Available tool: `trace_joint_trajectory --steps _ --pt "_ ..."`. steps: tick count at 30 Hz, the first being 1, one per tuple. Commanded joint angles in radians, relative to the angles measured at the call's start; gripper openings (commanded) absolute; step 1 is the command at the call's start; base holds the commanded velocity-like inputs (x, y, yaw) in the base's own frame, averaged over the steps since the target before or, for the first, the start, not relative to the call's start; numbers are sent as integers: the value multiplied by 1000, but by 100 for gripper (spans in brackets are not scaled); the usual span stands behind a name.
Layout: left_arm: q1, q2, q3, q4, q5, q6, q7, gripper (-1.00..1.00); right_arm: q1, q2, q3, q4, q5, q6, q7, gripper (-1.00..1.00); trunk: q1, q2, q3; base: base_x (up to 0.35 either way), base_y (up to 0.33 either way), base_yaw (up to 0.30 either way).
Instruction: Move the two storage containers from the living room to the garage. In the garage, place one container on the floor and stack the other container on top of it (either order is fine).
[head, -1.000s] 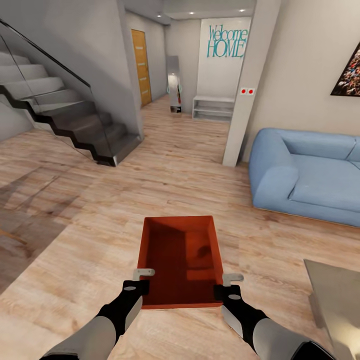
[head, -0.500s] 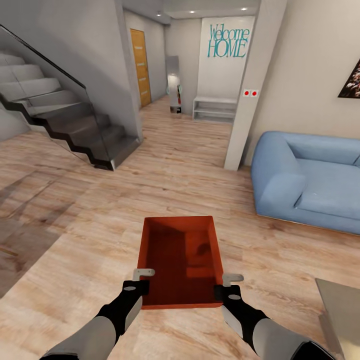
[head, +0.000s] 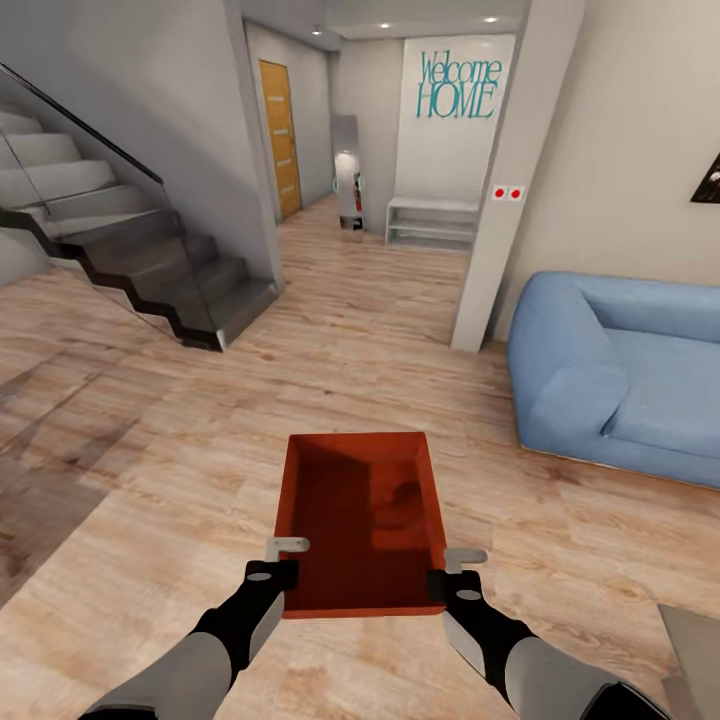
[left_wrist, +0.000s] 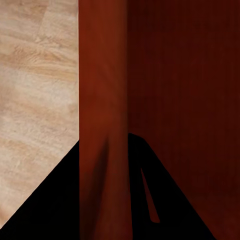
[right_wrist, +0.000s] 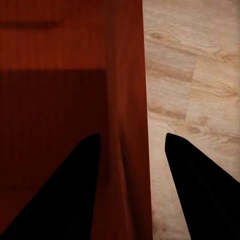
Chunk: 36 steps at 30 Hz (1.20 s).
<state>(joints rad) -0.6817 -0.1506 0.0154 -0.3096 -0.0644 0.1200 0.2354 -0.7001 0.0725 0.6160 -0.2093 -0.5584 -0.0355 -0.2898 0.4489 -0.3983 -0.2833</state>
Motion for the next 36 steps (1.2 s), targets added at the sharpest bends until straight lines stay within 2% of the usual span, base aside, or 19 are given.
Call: trace_joint_trajectory --steps 1,14,36 --pt "-1 2 20 -5 -28 9 13 -100 -1 -10 -14 15 -11 -6 -8 -100 1 -2 -2 324 0 0" --pt "0 2 20 -5 -28 9 13 -100 -1 -10 -15 15 -11 -6 -8 -100 1 -2 10 324 0 31" --pt "-1 2 20 -5 -28 9 13 -100 -1 -10 -14 15 -11 -6 -8 -100 1 -2 10 323 0 1"
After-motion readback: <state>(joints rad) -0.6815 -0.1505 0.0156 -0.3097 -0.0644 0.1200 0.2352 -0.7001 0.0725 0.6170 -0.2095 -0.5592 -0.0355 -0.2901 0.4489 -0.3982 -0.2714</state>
